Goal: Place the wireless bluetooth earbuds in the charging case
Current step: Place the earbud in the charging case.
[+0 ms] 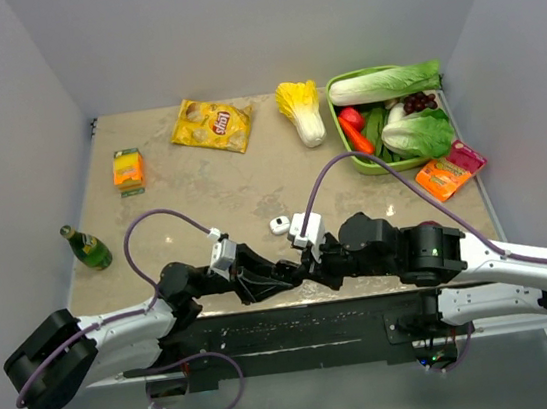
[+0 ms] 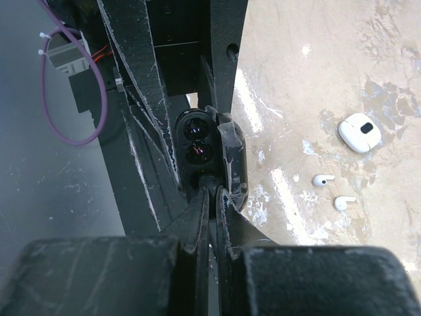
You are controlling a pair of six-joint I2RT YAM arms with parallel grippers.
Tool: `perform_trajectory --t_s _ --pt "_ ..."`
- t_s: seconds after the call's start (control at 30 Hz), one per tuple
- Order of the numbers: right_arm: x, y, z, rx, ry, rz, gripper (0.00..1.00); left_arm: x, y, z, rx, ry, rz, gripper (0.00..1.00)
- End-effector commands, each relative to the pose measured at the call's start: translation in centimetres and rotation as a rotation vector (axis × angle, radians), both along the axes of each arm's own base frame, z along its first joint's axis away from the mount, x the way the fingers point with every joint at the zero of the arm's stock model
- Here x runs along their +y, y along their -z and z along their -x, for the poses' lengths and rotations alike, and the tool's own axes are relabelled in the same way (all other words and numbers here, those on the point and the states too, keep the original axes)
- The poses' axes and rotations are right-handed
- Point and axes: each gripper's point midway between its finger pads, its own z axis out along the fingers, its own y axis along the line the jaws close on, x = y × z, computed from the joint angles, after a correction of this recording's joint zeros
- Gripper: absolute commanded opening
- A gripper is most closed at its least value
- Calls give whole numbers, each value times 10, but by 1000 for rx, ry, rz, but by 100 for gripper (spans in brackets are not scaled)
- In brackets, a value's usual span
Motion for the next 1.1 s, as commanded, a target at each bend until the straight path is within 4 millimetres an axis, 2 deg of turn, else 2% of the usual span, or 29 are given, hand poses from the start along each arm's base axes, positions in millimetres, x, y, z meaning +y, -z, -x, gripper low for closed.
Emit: perform_trajectory --t_s 0.0,0.53,0.67,1.07 --pt "-3 3 7 2 -37 21 0 1 -33 2 -98 -5 103 0" --pt "4 0 10 2 -47 -6 0 -1 -42 1 -96 11 138 0" --pt "1 -5 4 -4 -8 -23 13 -2 -41 1 -93 9 134 0" --pt "-2 -16 -5 -22 61 -56 33 0 -36 1 -83 2 128 0"
